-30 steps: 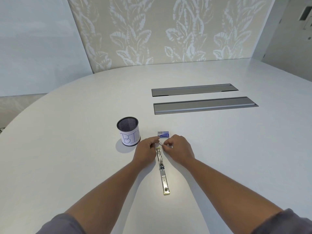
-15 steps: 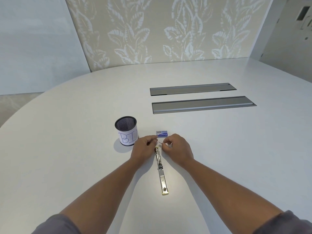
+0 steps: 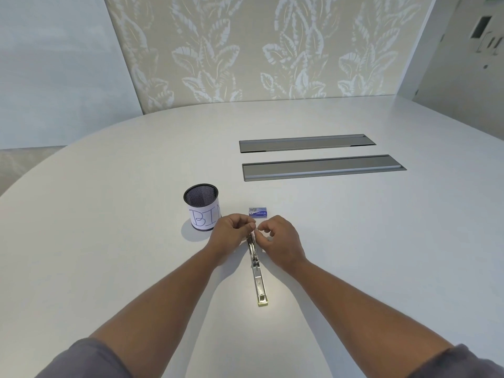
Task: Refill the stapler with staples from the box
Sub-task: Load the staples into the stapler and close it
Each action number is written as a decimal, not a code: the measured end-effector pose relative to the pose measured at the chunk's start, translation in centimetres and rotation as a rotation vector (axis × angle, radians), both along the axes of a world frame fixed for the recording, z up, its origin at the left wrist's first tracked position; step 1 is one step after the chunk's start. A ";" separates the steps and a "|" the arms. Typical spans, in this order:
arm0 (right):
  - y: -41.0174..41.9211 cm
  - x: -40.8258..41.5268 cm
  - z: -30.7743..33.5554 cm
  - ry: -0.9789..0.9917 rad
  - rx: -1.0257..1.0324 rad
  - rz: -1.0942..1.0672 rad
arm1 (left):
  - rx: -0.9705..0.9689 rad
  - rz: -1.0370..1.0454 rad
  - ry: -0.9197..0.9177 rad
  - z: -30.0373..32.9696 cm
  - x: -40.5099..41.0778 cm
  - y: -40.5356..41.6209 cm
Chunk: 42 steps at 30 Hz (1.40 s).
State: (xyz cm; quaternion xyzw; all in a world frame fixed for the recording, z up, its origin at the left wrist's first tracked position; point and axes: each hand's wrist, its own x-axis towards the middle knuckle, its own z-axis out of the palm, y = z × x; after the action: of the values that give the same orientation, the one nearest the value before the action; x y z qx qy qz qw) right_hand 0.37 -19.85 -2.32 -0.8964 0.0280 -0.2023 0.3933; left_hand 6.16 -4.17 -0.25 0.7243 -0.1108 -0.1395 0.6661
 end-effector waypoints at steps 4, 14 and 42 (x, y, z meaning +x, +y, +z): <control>0.6 -1.3 -0.2 -0.014 0.197 -0.038 | 0.014 0.034 -0.019 0.2 -0.8 0.6; 2.0 -4.6 -0.1 0.005 0.209 0.057 | 0.146 0.009 -0.044 0.1 -2.5 1.8; 2.0 -4.6 -0.2 0.083 -0.006 0.088 | 0.426 -0.057 -0.172 1.5 -2.5 1.3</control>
State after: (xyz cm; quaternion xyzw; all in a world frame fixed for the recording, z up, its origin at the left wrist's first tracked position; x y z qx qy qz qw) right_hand -4.23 -17.81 -2.55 -0.9056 0.0039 -0.1476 0.3976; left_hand 3.69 -2.86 1.21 0.8544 -0.1556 -0.1164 0.4819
